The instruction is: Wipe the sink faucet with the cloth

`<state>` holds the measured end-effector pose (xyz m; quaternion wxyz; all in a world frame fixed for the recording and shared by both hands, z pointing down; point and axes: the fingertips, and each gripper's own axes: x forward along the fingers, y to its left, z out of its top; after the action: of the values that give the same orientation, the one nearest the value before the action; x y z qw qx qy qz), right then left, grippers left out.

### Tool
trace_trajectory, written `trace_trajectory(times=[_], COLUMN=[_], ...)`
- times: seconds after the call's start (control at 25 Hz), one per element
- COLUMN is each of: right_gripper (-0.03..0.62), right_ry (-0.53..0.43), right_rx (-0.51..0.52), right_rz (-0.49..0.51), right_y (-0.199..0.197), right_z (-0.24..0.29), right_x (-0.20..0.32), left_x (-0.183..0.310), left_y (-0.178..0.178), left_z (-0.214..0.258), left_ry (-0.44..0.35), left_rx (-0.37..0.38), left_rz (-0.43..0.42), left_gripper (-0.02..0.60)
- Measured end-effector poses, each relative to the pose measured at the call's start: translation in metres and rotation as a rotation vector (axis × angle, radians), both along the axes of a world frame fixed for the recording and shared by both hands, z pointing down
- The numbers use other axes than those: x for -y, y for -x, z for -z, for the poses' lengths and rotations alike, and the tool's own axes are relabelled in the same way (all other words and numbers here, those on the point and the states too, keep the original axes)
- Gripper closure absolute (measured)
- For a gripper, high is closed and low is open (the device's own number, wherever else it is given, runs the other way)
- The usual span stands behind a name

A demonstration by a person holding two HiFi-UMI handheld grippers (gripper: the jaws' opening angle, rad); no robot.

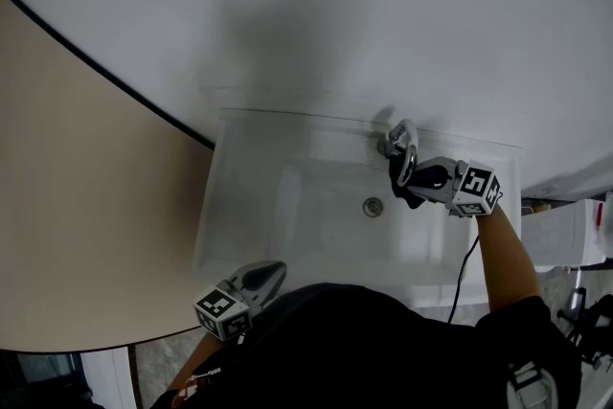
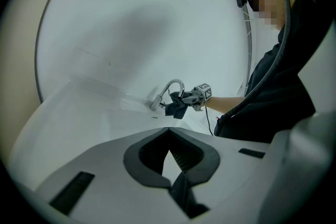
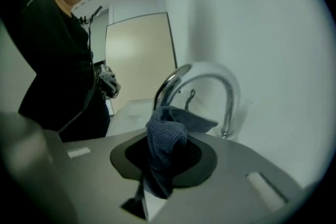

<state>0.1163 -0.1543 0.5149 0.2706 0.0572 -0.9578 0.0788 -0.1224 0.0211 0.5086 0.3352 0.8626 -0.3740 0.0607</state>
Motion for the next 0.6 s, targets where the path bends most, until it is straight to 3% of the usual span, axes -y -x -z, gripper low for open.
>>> trace_trajectory(times=[0.04, 0.12, 0.2, 0.32, 0.44, 0.6], right_gripper=[0.525, 0.523, 0.522, 0.522, 0.523, 0.523], right_ry=[0.026, 0.141, 0.309, 0.522, 0.557, 0.575], right_rx=[-0.032, 0.005, 0.149, 0.457, 0.741, 0.971], right_rz=[-0.004, -0.134, -0.376, -0.785, -1.051, -1.188], right_y=[0.004, 0.015, 0.023, 0.019, 0.003, -0.011], right_z=[-0.01, -0.03, -0.053, -0.083, -0.091, -0.09], right_x=[-0.012, -0.028, -0.023, 0.021, 0.076, 0.111], left_x=[0.001, 0.001, 0.001, -0.004, -0.012, -0.025], left_y=[0.0, 0.002, 0.003, 0.006, 0.009, 0.023], left_z=[0.0, -0.002, -0.003, -0.006, -0.012, -0.021], left_ry=[0.004, 0.003, 0.008, 0.029, 0.042, 0.093], left_rx=[-0.008, -0.014, -0.014, -0.002, 0.034, 0.038], left_rz=[0.003, 0.003, 0.005, 0.0, -0.007, 0.025], left_gripper=[0.581, 0.581, 0.581, 0.581, 0.581, 0.581])
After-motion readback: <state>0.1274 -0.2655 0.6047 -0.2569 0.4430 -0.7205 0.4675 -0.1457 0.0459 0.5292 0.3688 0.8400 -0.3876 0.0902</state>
